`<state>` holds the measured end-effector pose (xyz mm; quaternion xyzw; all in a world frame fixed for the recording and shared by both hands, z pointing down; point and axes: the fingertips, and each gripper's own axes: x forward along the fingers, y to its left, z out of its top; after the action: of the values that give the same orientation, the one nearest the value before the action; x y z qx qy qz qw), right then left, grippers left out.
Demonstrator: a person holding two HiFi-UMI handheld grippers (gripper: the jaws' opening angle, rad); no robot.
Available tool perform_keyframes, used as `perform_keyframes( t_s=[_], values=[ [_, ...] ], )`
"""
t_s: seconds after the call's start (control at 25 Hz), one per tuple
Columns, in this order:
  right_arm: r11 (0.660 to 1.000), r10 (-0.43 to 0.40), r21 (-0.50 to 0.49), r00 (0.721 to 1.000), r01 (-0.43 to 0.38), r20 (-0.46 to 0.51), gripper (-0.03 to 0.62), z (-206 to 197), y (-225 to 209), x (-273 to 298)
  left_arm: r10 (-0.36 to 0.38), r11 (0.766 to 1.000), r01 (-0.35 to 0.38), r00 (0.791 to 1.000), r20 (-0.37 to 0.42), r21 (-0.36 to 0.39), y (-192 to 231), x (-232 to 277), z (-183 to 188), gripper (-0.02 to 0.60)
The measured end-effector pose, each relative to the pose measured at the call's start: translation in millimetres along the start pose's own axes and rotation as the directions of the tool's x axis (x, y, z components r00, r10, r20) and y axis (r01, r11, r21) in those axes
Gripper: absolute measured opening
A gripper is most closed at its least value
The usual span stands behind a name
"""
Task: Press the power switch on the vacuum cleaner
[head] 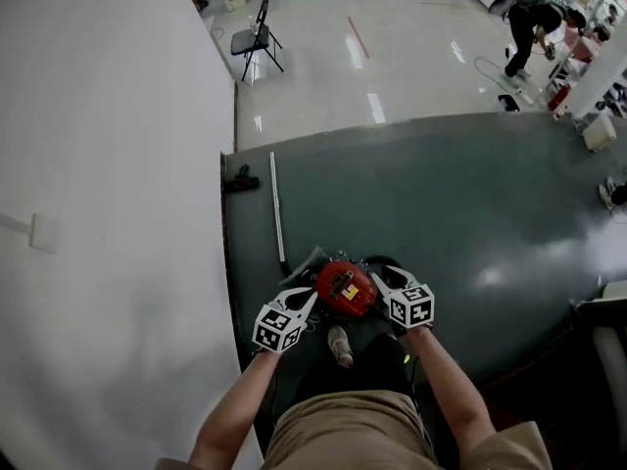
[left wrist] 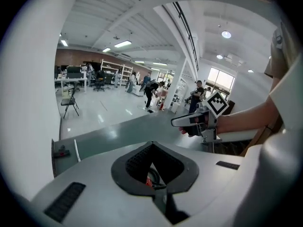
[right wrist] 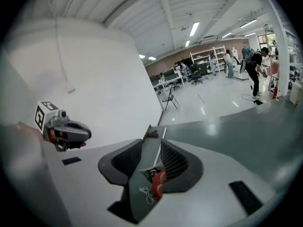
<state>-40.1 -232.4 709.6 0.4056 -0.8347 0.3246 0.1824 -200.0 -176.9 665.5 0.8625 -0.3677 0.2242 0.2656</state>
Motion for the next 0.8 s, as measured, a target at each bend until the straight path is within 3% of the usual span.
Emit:
perform_keyframes(
  t_s=[0.08, 0.2, 0.32, 0.48, 0.68, 0.8],
  values=[
    [1.000, 0.030, -0.007, 0.996, -0.029, 0.080, 0.115, 36, 20, -36, 0.014, 1.000, -0.012, 0.996, 0.091, -0.012, -20, -27, 28, 0.005],
    [0.995, 0.084, -0.075, 0.981, -0.072, 0.176, 0.115, 84, 44, -88, 0.044, 0.999, -0.041, 0.973, 0.225, -0.020, -47, -61, 66, 0.005],
    [0.985, 0.117, -0.155, 0.964, -0.081, 0.238, 0.115, 126, 50, -140, 0.056, 0.998, -0.056, 0.957, 0.284, -0.008, -71, -75, 95, 0.005],
    [0.980, 0.096, -0.194, 0.942, -0.034, 0.322, 0.115, 165, 42, -221, 0.050, 0.999, -0.049, 0.941, 0.334, -0.010, -111, -91, 139, 0.005],
    [0.973, 0.059, -0.228, 0.899, 0.046, 0.434, 0.115, 186, 27, -315, 0.028, 1.000, -0.021, 0.878, 0.477, -0.021, -165, -120, 206, 0.005],
    [0.967, 0.043, -0.240, 0.873, 0.086, 0.486, 0.115, 188, 14, -365, 0.021, 1.000, -0.028, 0.848, 0.530, 0.005, -191, -137, 225, 0.005]
  ],
)
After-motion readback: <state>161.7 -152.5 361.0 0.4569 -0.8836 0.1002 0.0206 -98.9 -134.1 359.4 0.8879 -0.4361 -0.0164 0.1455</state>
